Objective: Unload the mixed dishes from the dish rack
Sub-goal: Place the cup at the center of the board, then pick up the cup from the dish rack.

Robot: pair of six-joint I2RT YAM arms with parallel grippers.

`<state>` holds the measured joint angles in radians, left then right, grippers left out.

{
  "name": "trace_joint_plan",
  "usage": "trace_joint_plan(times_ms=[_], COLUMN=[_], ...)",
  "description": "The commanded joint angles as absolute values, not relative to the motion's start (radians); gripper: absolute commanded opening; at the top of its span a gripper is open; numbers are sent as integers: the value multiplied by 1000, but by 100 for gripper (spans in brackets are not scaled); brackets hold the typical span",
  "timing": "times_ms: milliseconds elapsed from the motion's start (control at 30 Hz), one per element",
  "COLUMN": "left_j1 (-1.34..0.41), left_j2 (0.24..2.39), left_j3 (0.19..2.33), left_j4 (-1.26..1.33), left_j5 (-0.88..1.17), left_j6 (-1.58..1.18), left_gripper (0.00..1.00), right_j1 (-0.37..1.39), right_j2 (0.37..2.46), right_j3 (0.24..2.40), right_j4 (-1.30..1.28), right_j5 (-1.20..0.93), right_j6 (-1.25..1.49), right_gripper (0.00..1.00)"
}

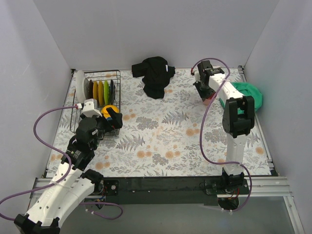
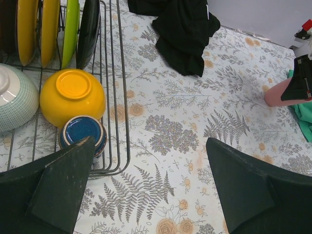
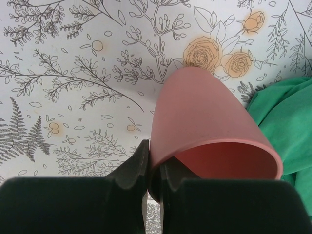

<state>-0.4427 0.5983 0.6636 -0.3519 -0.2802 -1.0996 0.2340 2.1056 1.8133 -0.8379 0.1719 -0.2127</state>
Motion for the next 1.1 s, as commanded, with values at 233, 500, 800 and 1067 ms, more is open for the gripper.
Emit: trace_joint_plan(times_ms=[233,500,800,1067], left_j1=[-449,-449,-449,-449], left_j2=[601,611,687,859], left_j3=[657,655,681,793], left_j4=[-359,-360,-409,-569], left_j5=[-276,-284,-324,-442], left_j6=[-1089,-1092,-1140,-1184], left_gripper=[98,98,98,98], right_j1=[224,233,290,304], right_j2=[2076,1967,1697,1306], right_j3=[1875,1868,1714,1306], right_j4=[-857,-856,-758,-451], right_j5=[138,129,179,46], right_j6=[-195,-150,-60,24], right_gripper=[56,75,94,98])
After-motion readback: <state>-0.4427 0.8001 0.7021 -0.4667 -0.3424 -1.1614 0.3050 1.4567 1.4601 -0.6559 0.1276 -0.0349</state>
